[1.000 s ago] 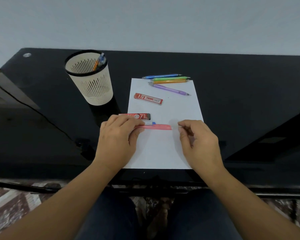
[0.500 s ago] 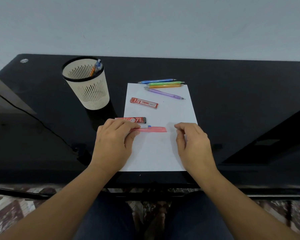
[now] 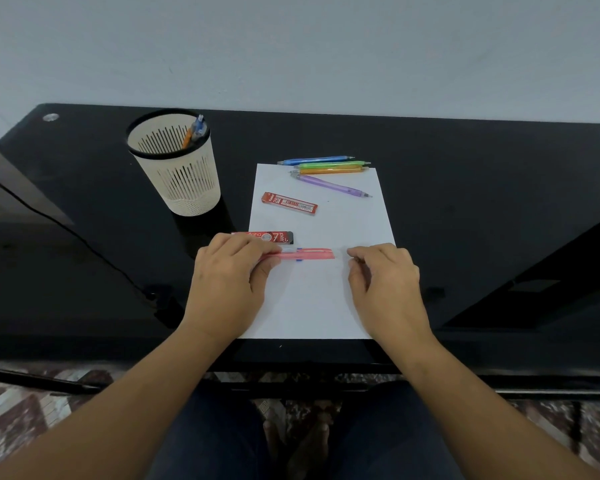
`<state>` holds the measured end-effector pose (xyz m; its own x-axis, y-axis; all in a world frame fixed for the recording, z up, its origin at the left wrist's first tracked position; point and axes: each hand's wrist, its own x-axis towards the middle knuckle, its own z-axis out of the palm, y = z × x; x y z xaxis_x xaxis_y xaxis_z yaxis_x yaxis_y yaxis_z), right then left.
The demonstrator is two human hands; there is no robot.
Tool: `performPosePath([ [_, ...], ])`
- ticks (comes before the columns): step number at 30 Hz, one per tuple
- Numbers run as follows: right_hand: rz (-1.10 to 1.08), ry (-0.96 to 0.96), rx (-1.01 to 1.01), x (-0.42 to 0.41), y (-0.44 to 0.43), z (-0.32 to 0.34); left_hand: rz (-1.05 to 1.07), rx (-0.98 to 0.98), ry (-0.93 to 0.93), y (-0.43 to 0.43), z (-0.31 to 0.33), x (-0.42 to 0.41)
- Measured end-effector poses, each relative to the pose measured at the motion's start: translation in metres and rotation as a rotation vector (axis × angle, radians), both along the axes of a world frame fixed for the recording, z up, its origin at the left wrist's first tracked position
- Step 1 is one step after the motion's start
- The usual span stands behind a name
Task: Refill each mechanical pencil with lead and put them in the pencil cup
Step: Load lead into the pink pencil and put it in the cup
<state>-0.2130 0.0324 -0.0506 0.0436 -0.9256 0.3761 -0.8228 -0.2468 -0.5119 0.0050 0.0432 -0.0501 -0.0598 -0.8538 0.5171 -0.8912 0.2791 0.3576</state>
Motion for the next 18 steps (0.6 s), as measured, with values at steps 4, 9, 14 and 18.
performPosePath([
  [4, -0.003, 0.003, 0.021, 0.0005, 0.0003, 0.0016, 0.005, 0.000, 0.002, 0.0000, 0.0001, 0.0002],
  [9, 0.001, -0.009, 0.045, 0.0021, 0.0022, 0.0071, 0.006, -0.004, -0.001, 0.0000, 0.0000, 0.0001],
  [14, 0.006, -0.020, 0.058, 0.0025, 0.0033, 0.0081, 0.001, 0.000, 0.005, -0.0001, 0.0001, -0.0001],
  [18, -0.012, -0.017, 0.056, 0.0020, 0.0027, 0.0070, -0.004, 0.005, 0.008, -0.0003, 0.0000, 0.0000],
])
